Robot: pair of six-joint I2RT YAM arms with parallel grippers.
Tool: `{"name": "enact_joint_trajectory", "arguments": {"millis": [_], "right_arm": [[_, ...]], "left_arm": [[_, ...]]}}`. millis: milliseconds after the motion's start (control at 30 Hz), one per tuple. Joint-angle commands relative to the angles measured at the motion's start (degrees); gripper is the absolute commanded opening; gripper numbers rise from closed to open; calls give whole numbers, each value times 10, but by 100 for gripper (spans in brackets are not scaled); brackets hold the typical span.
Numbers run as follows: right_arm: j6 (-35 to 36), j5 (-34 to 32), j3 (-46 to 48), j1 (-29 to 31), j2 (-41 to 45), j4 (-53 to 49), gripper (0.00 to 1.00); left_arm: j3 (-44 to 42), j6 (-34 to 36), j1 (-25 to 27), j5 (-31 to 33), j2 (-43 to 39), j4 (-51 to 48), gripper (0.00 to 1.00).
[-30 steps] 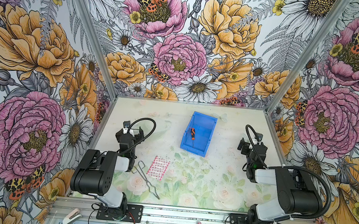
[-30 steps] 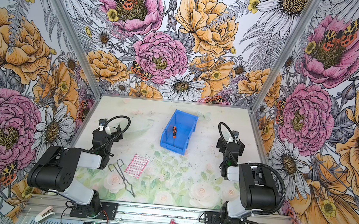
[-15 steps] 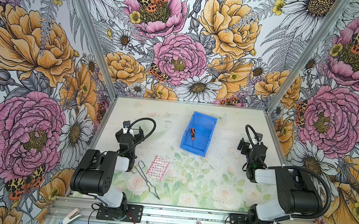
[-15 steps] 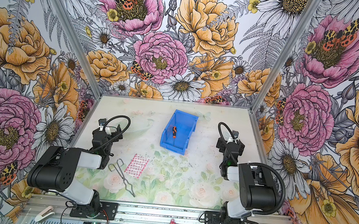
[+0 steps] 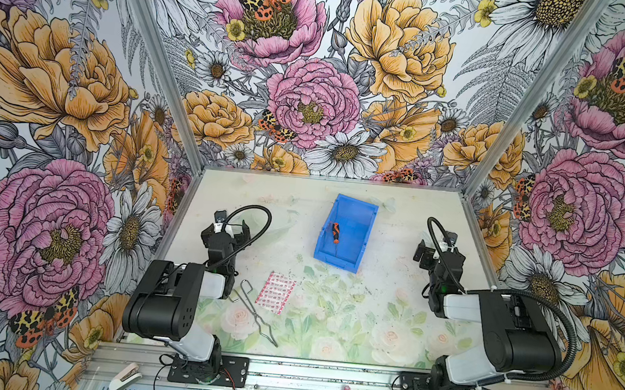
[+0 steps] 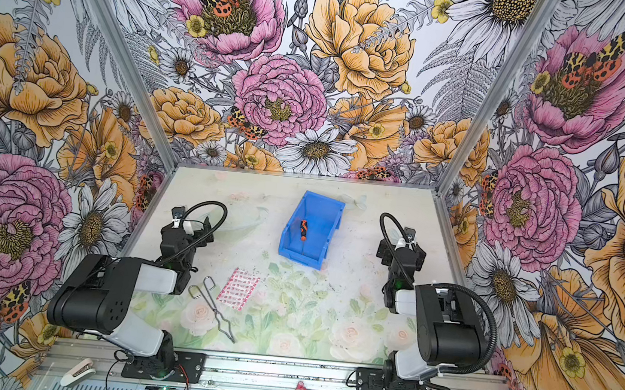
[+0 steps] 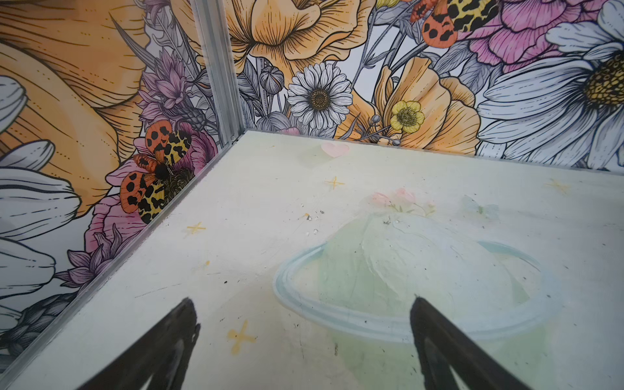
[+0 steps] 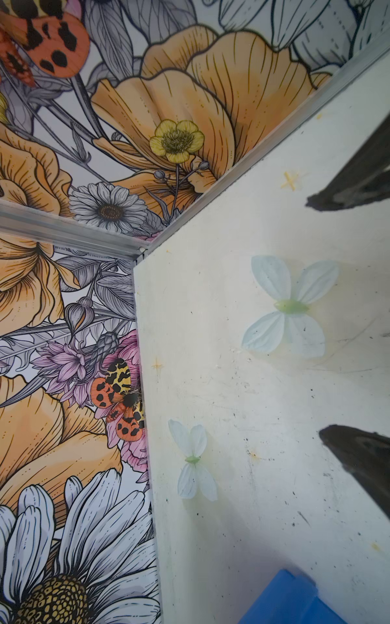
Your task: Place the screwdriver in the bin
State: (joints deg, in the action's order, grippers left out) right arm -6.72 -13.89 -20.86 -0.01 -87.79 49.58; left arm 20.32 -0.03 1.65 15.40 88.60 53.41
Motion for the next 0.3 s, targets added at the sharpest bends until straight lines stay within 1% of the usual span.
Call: {"name": "enact_joint_trajectory", "arguments": {"millis": [0, 33, 267], "right_arm": [[5, -11, -6, 4, 0, 16, 99], [4, -11, -6, 3, 0, 17, 99], [4, -11, -6, 3, 0, 16, 99]], "left_arm": [[10, -4, -10, -29, 1, 8, 99], [10, -7, -16, -46, 2, 9, 99], [9, -5, -13, -43, 2, 11, 99]]}}
